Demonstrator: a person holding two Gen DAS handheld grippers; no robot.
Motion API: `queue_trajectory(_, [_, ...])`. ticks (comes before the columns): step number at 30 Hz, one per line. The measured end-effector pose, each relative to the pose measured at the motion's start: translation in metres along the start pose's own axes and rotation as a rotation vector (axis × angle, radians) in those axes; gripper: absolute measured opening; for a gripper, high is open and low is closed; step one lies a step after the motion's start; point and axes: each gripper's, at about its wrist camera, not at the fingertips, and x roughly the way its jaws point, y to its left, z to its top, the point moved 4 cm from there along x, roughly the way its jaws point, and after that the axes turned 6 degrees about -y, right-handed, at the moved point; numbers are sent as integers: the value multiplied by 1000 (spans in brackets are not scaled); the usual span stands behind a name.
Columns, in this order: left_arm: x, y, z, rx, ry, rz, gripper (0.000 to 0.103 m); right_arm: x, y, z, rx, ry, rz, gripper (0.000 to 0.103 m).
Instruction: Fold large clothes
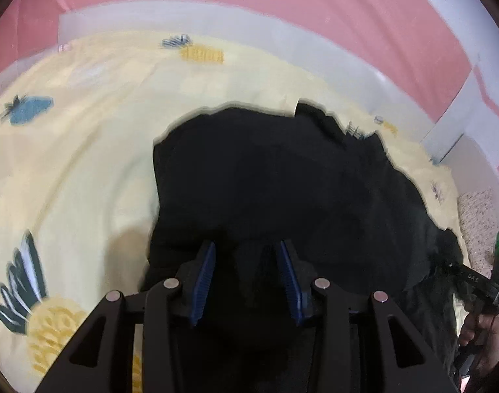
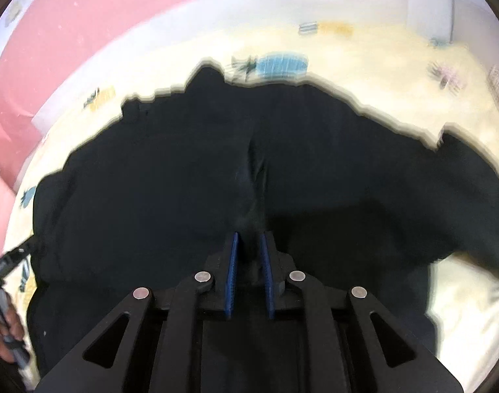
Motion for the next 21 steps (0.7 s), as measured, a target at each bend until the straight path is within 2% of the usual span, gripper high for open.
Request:
queue_trajectory(2, [-1, 2, 18, 9, -40, 21, 41, -11, 7, 18, -19, -76, 4, 15])
queue_trajectory(4, [10, 4, 30, -1, -41, 44, 41, -3, 15, 29, -13, -80, 33, 15])
queue_trajectory(7, [43, 10, 29, -13, 23, 88, 41, 29, 25, 26, -50, -19, 30, 15])
queue_trajectory(9, [61, 13, 20, -8, 64, 95, 42, 63, 26, 10, -79, 94, 14, 15])
queue_trajectory(10, [64, 13, 17, 2, 64, 98, 42, 73, 25, 3, -87, 111, 19, 15])
queue_trajectory(11, [63, 12, 17, 11, 53, 104, 42, 74, 25, 2, -91, 91, 28, 15])
queue_trajectory(15, [39, 9, 14, -3, 56, 117, 42, 53, 19, -3, -51, 96, 21, 15])
queue_trajectory(21, [-38, -14, -15, 9, 19, 80, 42, -37, 12, -33, 31, 15, 84, 15])
